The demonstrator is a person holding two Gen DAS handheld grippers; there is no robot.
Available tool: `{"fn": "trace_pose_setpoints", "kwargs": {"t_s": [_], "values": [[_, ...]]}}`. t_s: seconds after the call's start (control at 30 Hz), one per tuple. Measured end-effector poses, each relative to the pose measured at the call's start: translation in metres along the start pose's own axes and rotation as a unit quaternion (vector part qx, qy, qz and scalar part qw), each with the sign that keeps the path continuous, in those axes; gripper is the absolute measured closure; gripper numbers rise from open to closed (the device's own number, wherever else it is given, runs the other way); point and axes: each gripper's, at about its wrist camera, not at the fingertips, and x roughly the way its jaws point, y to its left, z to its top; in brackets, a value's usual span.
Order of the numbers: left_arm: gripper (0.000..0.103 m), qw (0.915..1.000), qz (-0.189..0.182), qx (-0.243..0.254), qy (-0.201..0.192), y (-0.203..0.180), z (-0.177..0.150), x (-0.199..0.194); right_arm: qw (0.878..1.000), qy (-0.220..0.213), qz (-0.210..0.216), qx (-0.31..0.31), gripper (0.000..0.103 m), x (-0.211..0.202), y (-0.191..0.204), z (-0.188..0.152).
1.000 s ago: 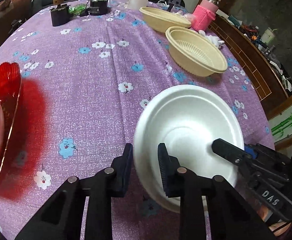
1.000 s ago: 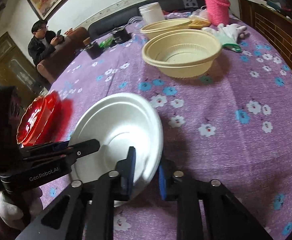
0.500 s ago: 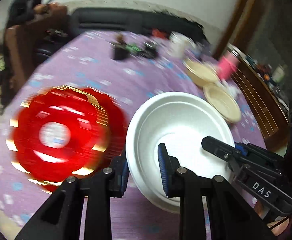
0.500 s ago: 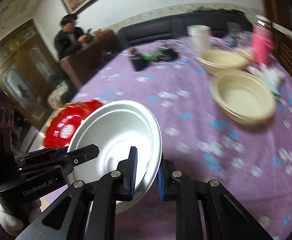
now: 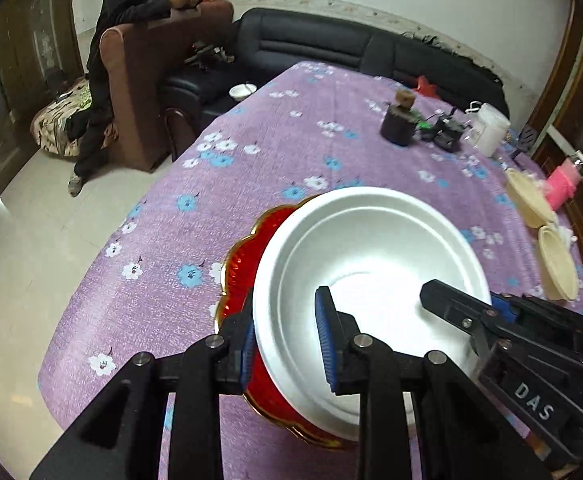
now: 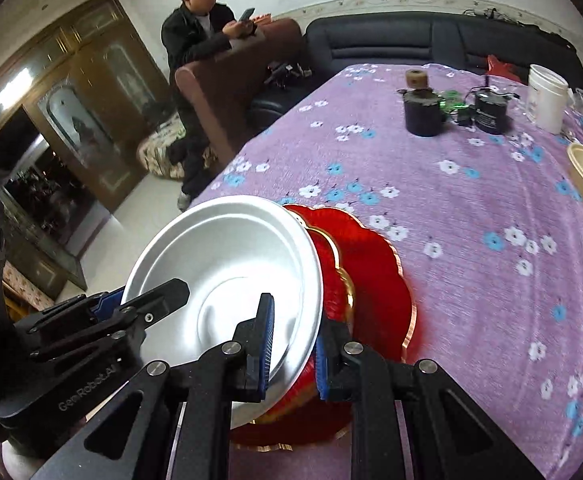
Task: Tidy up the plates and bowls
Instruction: 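Carry the white bowl over the red plate stack and lower it, then open the right gripper and withdraw from the white bowl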
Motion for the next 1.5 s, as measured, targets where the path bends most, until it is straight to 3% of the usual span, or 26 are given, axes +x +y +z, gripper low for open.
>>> {"fn": "trace_pose_setpoints", "kwargs": {"t_s": [0.13,0.23,0.37,0.43,0.5,0.53,0.63,0.87,1.13,1.33,1.5], "values": [[0.067,0.9999,-0.013,-0.01,0.003,0.005,-0.002,0.005,1.0,0.006,-0.01,-0.005,0.083,0.009,0.002,-0.001],[0.051,0.9997,-0.02,-0.009,-0.01,0.004,-0.002,-0.002,1.0,0.005,-0.024,-0.017,0.083,0.012,0.003,-0.003],[0.039,0.9993,-0.01,-0.005,-0.035,0.002,-0.005,-0.021,0.998,-0.01,-0.046,-0.035,0.083,0.013,0.008,-0.006],[0.038,0.9989,-0.008,-0.006,-0.046,0.004,-0.007,-0.029,0.997,-0.014,-0.06,-0.048,0.08,0.013,0.012,-0.007],[0.036,0.9982,0.0,-0.008,-0.059,0.007,-0.012,-0.042,0.995,-0.024,-0.069,-0.063,0.068,0.011,0.017,-0.009],[0.035,0.998,0.0,-0.009,-0.063,0.008,-0.013,-0.046,0.995,-0.032,-0.071,-0.067,0.057,0.009,0.019,-0.01],[0.031,0.9966,-0.005,-0.021,-0.08,0.014,-0.02,-0.064,0.993,-0.058,-0.073,-0.073,0.044,-0.002,0.023,-0.012],[0.027,0.9927,-0.033,-0.041,-0.109,0.012,-0.035,-0.095,0.99,-0.092,-0.073,-0.084,0.034,-0.03,0.032,-0.022],[0.024,0.9915,-0.034,-0.011,-0.125,-0.021,-0.052,-0.109,0.988,-0.123,-0.078,-0.057,0.03,-0.067,0.009,-0.04],[0.023,0.992,-0.05,0.006,-0.116,-0.042,-0.058,-0.105,0.983,-0.142,-0.117,-0.021,0.027,-0.103,-0.035,-0.054],[0.023,0.9927,-0.068,0.024,-0.097,-0.062,-0.063,-0.095,0.972,-0.148,-0.181,0.03,0.024,-0.135,-0.101,-0.068]]}}
